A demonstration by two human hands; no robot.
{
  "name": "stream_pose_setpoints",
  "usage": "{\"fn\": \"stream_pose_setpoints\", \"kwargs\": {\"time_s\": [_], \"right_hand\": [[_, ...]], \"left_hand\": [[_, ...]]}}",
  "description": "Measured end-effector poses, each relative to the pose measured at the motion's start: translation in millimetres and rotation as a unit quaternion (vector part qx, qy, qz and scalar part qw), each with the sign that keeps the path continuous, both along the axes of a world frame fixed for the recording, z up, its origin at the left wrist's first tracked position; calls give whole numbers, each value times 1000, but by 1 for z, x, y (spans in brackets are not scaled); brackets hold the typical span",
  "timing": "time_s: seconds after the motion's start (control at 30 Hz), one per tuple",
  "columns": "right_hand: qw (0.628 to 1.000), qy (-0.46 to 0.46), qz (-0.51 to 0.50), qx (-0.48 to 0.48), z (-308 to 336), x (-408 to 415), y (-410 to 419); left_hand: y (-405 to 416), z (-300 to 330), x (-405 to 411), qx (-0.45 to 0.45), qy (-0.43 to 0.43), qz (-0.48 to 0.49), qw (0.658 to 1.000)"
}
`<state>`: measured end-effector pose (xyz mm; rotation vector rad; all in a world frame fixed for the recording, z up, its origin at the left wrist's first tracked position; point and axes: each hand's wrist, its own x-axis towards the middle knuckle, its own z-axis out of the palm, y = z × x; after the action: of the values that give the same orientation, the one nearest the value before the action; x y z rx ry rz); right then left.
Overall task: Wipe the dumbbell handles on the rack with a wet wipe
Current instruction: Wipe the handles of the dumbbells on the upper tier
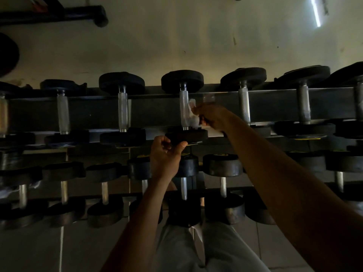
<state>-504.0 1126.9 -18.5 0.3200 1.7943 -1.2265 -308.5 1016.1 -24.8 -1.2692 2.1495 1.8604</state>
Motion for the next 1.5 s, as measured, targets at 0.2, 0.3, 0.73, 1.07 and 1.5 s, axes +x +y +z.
{"fn": "stream_pose_setpoints", "kwargs": {"time_s": [0.2, 0.3, 0.73, 1.07, 1.5], "right_hand": [[984, 80, 142, 73, -8, 5, 12], [967, 113, 205, 96, -5, 7, 16], [828, 505, 211, 125, 21, -10, -19], [679, 567, 359, 298, 12, -15, -48], [585, 480, 591, 279, 15, -22, -66]], "left_hand": [[1, 1, 1, -9, -3, -5, 1000], [0, 1, 1, -13, -3, -8, 1000], [3, 0, 4, -12, -19, -5, 1000], [4, -7, 5, 6, -22, 11, 1000], [5, -9, 14, 34, 5, 18, 999]]}}
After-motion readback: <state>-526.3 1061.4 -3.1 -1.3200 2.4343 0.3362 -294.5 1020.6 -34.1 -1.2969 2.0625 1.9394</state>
